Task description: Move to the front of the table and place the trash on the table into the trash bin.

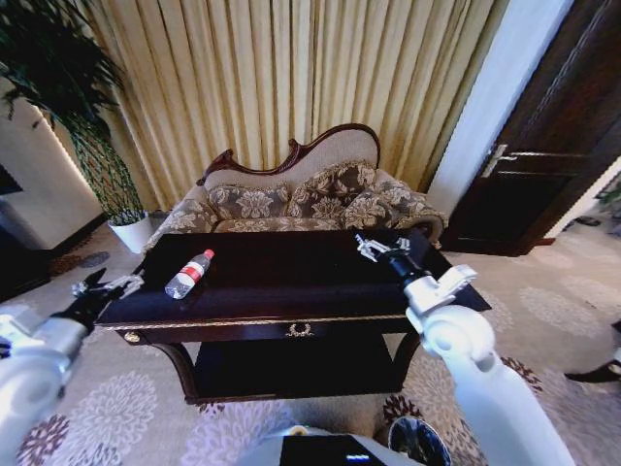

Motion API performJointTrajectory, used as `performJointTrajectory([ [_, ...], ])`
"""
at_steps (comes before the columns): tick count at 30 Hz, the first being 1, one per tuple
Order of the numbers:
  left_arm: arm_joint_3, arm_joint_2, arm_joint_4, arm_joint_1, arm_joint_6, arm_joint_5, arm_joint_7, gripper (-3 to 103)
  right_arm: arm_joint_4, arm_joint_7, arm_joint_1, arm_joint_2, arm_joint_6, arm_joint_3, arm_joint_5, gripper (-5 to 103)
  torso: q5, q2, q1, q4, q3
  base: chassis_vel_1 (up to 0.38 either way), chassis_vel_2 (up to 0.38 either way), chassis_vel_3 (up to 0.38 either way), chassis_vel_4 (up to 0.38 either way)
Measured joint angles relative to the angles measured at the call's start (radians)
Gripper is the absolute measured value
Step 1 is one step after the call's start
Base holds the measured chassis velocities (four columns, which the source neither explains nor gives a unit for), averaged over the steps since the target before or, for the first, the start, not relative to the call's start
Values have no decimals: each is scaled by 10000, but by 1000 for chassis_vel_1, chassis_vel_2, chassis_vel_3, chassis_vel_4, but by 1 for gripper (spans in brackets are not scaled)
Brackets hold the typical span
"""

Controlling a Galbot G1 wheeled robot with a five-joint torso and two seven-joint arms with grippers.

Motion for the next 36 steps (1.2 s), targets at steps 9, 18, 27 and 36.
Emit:
performJointTrajectory([
  [9,378,902,162,-1034,2287,-447,-1731,100,-762,0,131,317,63,49,-255,100,3,0,0,0,0,0,0,0,0],
  [18,398,1460,278,-1206,2611,-314,-2267,100,-1215,0,661,209,-1151,-219,-421,100,6,0,-1,2,1,0,0,0,0],
  [27,766,2278,1343,-1733,2173,-68,-1089,100,-1336,-1,784,75,-1202,-140,-381,100,3,-1,-1,-2,0,0,0,0,0],
  [36,1675,2578,2112,-2091,1250,789,-73,100,-1641,-1,921,56,-919,-210,-454,100,2,-1,-1,2,0,0,0,0,0],
])
